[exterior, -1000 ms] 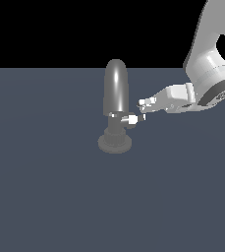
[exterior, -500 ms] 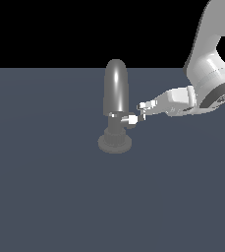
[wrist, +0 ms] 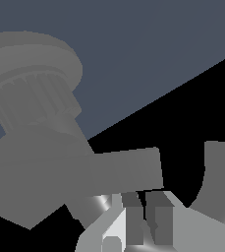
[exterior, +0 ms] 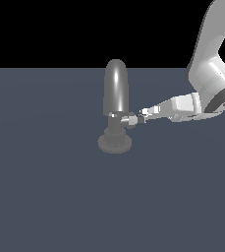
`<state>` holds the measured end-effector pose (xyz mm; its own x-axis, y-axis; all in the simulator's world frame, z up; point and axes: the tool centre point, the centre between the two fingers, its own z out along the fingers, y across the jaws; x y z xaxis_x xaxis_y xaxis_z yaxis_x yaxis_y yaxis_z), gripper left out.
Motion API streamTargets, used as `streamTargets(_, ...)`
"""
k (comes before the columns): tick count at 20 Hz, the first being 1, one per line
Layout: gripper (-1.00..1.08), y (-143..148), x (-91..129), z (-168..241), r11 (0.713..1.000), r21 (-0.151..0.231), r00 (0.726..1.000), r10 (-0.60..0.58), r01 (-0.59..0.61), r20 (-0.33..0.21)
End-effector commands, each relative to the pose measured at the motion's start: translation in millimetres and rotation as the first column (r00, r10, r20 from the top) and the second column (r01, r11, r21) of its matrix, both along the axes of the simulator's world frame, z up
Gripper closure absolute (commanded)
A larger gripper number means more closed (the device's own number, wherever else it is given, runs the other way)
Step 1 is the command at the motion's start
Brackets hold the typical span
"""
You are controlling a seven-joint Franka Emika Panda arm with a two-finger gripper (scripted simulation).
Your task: Turn on the faucet by rotating a designated handle.
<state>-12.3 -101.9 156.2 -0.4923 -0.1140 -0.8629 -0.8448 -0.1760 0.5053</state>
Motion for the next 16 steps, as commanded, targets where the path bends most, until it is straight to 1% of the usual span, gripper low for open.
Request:
streamTargets(1, 1.08, -0.1, 0.0, 0.0, 1.000, 0.000, 1.000, 0.000, 0.000, 0.000)
streamTargets(13, 1.08, -3.7, -16.4, -78.2, 1.000, 0.003, 0.999, -0.003, 0.003, -0.033)
streamTargets(14, 1.08, -3.7, -16.4, -78.2, 1.000, 0.003, 0.999, -0.003, 0.003, -0.033)
streamTargets(15, 1.08, 0.1, 2.8, -33.3, 1.000, 0.008, 0.999, 0.014, -0.014, 0.041)
streamTargets(16, 1.08, 0.3, 3.8, -37.1, 1.000, 0.008, 0.999, 0.013, -0.013, 0.038)
